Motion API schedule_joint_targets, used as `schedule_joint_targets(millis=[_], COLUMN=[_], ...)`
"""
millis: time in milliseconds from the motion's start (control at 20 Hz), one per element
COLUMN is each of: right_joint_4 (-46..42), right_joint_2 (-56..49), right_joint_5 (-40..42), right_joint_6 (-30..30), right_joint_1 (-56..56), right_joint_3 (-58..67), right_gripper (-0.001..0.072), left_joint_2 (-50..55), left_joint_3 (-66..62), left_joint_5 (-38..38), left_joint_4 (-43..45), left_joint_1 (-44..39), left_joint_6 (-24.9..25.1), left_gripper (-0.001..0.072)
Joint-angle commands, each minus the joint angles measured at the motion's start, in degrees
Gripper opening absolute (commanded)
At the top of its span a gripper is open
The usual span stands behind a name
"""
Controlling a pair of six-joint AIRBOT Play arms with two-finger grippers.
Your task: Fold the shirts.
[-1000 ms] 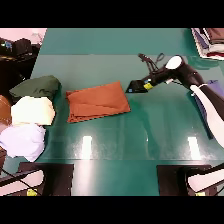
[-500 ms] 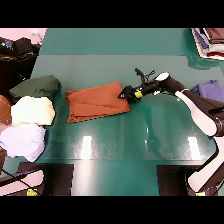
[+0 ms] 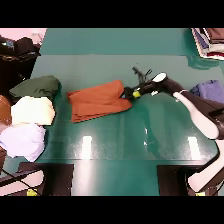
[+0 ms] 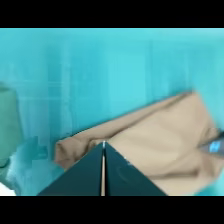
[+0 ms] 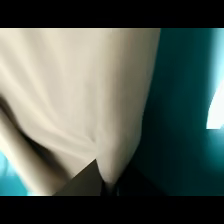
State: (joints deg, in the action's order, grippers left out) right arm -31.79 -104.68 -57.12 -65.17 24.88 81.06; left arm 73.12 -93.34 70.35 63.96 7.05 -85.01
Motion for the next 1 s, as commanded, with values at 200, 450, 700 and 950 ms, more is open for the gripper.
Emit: schedule_joint_targets(millis=[200, 450, 700, 950], right_joint_4=[-20.87, -26.75, -26.27, -26.25], right_joint_2=[17.25, 24.3, 24.76, 25.33], right_joint_5=[3.72, 4.04, 4.24, 5.77], right_joint_6=[-10.49, -14.69, -15.82, -15.78], right_joint_1=[-16.7, -35.52, -48.5, -51.15], right_joint_3=[0.02, 0.02, 0.02, 0.04], right_gripper=[0.0016, 0.0016, 0.0016, 0.0016], left_joint_2=[-0.04, -0.04, -0.02, -0.02], left_joint_3=[0.02, 0.02, 0.02, 0.02], left_joint_5=[-3.96, -5.38, -5.4, -5.4], left_joint_4=[0.11, 0.11, 0.11, 0.09], left_joint_1=[-13.29, -19.34, -20.39, -20.41], left_joint_6=[0.02, -0.02, -0.09, -0.11], left_gripper=[0.0022, 0.0023, 0.0022, 0.0023])
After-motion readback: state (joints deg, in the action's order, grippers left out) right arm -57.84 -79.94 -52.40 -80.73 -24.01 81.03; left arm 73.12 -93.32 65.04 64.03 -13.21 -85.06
